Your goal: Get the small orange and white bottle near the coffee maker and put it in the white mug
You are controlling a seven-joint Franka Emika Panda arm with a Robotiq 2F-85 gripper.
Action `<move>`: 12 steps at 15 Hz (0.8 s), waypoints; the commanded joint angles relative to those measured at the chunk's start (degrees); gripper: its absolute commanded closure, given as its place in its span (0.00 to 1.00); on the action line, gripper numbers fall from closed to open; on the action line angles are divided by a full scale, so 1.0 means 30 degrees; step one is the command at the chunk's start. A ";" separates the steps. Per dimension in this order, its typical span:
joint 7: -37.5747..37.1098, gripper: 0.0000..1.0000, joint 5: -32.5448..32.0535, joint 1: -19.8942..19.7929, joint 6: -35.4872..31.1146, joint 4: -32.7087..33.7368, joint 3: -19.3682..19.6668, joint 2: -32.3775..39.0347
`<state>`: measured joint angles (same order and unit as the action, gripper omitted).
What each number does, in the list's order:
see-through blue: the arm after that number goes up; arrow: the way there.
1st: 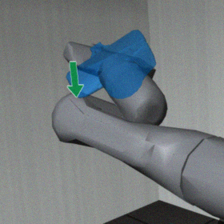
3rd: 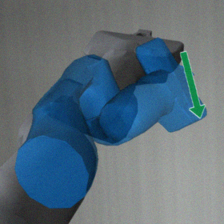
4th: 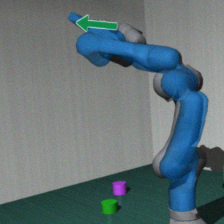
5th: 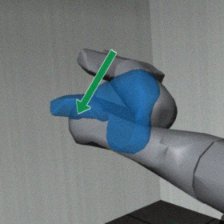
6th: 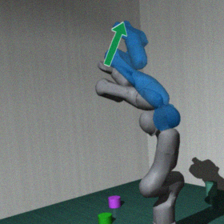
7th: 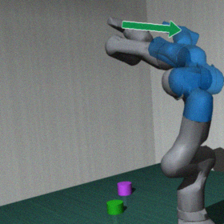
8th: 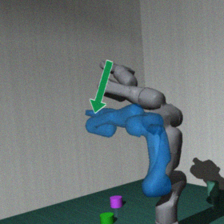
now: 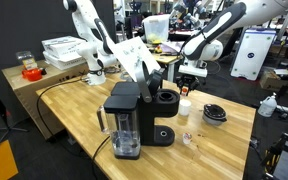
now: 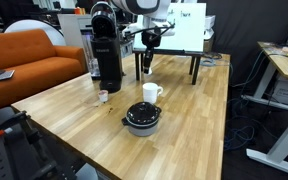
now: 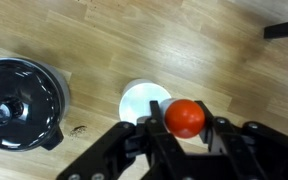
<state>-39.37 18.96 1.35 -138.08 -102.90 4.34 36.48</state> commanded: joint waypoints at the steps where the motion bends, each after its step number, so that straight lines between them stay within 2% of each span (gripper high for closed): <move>1: -0.0369 0.88 -0.0289 0.0094 0.0020 0.0032 0.0176 0.0403; 12: -0.0098 0.88 -0.0023 -0.0324 0.0272 0.1384 0.0214 0.1896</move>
<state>-39.51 18.90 1.06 -138.21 -100.53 5.43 40.64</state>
